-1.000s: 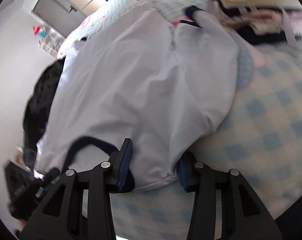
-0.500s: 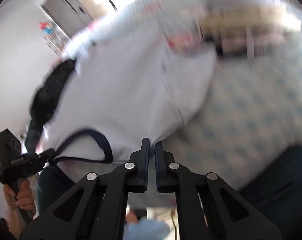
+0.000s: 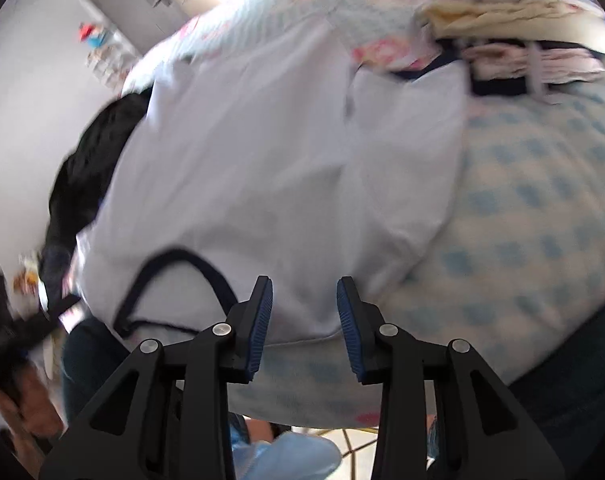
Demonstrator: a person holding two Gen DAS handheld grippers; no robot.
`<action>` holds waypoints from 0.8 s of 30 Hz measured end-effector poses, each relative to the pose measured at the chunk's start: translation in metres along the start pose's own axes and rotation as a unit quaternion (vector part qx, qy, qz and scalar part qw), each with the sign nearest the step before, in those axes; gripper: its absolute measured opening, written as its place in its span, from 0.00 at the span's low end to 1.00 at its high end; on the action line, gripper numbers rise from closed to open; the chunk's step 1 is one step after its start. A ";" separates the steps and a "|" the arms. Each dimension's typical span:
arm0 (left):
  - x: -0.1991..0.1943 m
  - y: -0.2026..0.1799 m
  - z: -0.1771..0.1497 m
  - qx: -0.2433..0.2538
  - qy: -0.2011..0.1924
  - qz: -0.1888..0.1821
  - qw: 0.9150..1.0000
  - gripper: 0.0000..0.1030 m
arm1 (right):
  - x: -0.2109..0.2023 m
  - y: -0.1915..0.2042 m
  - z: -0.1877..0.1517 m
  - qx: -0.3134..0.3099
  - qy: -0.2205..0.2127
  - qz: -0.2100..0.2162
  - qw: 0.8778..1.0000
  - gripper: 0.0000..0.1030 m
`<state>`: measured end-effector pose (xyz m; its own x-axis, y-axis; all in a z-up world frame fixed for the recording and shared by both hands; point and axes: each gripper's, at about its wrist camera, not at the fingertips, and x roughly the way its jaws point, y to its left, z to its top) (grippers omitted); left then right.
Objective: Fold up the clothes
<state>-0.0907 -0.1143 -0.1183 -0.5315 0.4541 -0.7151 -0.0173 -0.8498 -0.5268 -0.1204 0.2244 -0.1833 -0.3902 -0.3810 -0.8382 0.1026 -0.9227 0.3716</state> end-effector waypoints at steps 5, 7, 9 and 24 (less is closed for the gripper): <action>0.058 0.028 -0.007 -0.029 0.098 0.080 0.991 0.10 | 0.009 0.003 -0.017 -0.029 0.020 -0.016 0.999 0.32; 0.052 0.033 -0.013 -0.037 0.095 0.073 0.992 0.10 | 0.008 -0.001 -0.022 -0.026 0.029 -0.013 0.999 0.31; 0.043 0.035 -0.018 -0.035 0.101 0.073 0.992 0.09 | 0.007 -0.003 -0.028 -0.035 0.040 -0.021 0.998 0.30; 0.052 -0.026 0.032 0.064 0.052 0.064 0.995 0.18 | 0.000 0.040 0.029 -0.091 -0.008 -0.039 0.995 0.36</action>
<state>-0.1453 -0.0770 -0.1270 -0.4461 0.3599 -0.8194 -0.0658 -0.9263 -0.3710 -0.1430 0.1896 -0.1569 -0.4175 -0.3088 -0.8546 0.2356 -0.9451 0.2264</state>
